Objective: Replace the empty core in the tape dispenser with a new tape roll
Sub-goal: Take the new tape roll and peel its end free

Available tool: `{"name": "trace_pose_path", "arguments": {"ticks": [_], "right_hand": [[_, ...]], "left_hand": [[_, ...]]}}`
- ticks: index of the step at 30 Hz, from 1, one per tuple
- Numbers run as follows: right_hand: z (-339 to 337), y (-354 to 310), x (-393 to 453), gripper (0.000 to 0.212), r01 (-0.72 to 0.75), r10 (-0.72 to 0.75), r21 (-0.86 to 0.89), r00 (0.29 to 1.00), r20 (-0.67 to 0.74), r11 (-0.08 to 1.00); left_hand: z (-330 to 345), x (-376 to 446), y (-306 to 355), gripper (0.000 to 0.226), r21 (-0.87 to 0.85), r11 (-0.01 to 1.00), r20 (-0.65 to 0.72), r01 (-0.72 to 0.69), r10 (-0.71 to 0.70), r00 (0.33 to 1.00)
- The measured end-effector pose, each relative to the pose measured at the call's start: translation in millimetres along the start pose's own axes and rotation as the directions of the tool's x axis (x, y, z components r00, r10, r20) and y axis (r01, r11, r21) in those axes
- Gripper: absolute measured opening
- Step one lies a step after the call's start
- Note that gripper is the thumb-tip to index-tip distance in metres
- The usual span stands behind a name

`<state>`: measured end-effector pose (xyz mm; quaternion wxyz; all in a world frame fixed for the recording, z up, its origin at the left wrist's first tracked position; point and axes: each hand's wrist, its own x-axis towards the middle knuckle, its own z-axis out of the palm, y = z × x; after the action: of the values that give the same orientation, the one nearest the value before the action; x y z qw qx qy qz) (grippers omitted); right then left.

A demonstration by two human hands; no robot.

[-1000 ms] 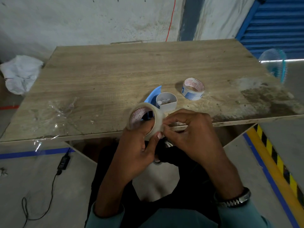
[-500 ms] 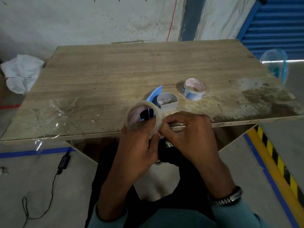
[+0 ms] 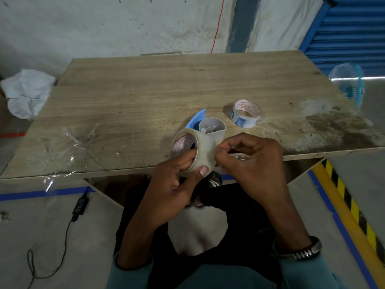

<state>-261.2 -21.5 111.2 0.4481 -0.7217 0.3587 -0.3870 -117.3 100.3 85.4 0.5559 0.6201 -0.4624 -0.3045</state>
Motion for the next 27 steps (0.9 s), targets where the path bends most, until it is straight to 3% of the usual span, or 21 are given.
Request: {"name": "trace_pose_path", "arguments": {"ticks": [3,5,10,20,27], "right_hand": [[-4,4,-1,0.016,-0.036,0.032,0.062,0.997,0.07,0.997],[-5,3,-3,0.032,-0.052,0.041,0.075,0.99,0.137,0.996],[-3,-3,0,0.049,0.048,-0.048,0.007,0.989,0.141,0.999],[3,12,4,0.015,0.135,-0.144,0.115,0.987,0.075,0.984],[-4,15,11,0.009,0.029,-0.037,0.177,0.998,0.044,0.984]], "left_hand": [[-3,2,-4,0.032,-0.042,0.999,-0.006,-0.006,0.006,1.0],[-4,3,-4,0.031,-0.062,0.998,-0.017,-0.016,0.015,1.0],[-3,2,-1,0.031,-0.079,0.996,-0.002,-0.046,0.046,0.999],[-4,1,4,0.033,-0.121,0.991,-0.023,-0.053,0.051,0.998],[-5,-1,-2,0.034,-0.267,0.963,-0.012,0.022,-0.026,1.0]]}}
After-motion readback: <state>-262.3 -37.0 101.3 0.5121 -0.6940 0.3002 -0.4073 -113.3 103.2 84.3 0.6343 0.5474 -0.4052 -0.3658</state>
